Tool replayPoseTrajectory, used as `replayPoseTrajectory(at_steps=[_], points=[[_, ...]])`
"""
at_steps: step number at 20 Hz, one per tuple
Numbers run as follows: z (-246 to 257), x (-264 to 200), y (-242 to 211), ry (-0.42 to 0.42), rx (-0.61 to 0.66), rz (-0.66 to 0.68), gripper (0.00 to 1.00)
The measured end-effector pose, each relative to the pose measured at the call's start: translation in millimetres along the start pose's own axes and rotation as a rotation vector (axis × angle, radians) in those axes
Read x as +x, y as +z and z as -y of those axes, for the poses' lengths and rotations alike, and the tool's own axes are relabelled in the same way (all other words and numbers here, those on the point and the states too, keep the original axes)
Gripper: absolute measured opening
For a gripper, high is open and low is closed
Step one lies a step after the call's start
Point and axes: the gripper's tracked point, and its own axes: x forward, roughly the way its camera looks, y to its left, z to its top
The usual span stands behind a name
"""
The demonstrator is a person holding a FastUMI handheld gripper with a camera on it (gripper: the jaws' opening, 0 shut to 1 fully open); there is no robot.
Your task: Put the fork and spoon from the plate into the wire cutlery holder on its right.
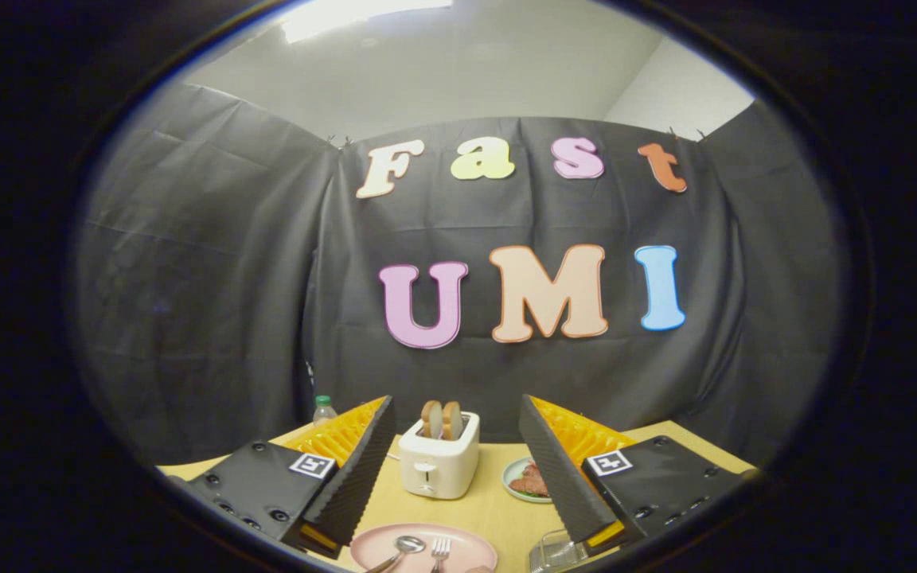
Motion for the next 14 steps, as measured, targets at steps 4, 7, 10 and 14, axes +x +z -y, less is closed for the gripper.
replayPoseTrajectory(at_steps=[4,7,10,14], points=[[2,0,-26,0.006,0.007,-0.058,0.99],[4,-4,-57,0.009,0.012,-0.132,0.99],[5,-8,-92,0.008,0.000,-0.216,0.99],[-3,-14,-128,0.031,-0.011,-0.312,0.99]])
